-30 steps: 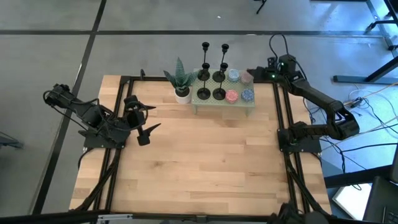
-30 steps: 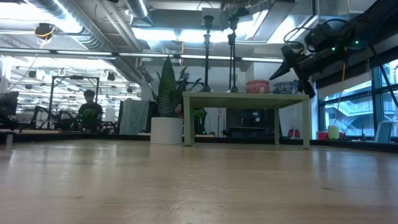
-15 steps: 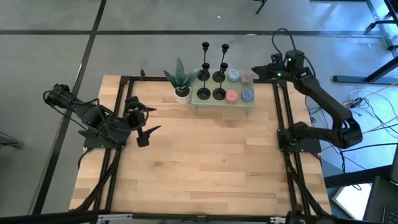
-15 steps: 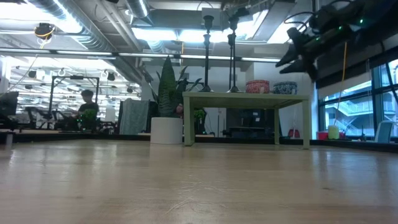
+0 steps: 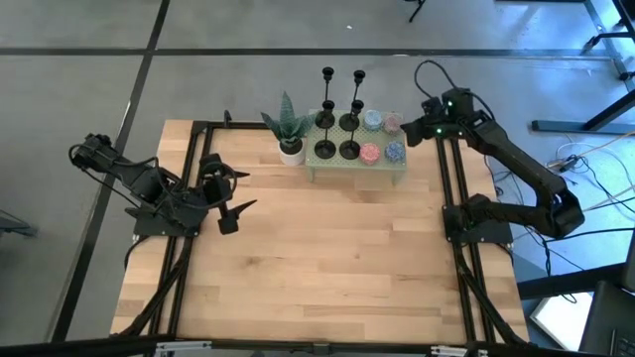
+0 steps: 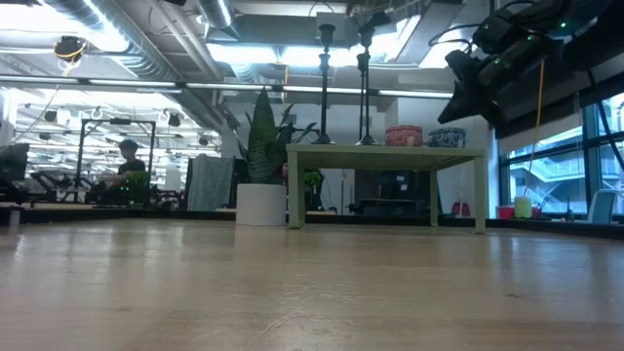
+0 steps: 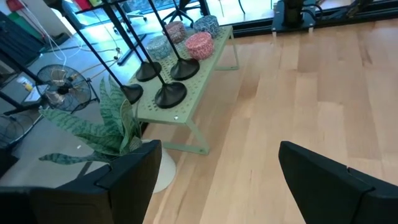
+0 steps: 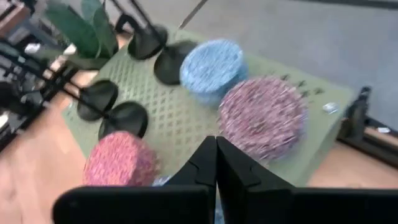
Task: Pick & Place candle stick holders
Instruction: Align the violet scented candle with the other light blue scented candle on the shelf
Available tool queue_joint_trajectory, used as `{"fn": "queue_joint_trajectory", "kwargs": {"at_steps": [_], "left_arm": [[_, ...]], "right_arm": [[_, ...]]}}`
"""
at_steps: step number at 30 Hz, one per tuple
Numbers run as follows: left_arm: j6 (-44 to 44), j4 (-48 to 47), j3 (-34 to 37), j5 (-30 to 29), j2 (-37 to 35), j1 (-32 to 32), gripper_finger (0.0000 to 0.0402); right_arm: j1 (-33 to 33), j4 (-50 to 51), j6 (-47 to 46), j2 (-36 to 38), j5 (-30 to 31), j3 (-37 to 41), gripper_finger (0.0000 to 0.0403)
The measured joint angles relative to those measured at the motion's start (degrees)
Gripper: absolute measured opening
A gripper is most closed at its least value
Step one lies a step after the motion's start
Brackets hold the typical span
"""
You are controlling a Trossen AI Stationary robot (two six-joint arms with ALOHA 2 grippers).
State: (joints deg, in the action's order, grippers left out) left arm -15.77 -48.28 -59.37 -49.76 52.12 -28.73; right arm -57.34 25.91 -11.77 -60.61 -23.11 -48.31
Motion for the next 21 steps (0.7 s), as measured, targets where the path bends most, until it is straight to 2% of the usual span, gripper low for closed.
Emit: {"fn": "queue_joint_trajectory", "kwargs": {"at_steps": [9,14,21], "left_arm": [[0.0,0.0,0.0,0.2,0.0,0.0,0.0322],[1.0,0.0,0.0,0.1,0.0,0.0,0.0322],[1.4,0.0,0.0,0.0,0.0,0.0,0.0322]], "right_arm": [[4.3,0.2,-0.2,0.0,0.3,0.0,0.0004],[4.7,0.7,-1.2,-0.5,11.3,0.0,0.0005],[4.8,-2.1,-2.0,-5.6,10.9,0.0,0.0003]]}}
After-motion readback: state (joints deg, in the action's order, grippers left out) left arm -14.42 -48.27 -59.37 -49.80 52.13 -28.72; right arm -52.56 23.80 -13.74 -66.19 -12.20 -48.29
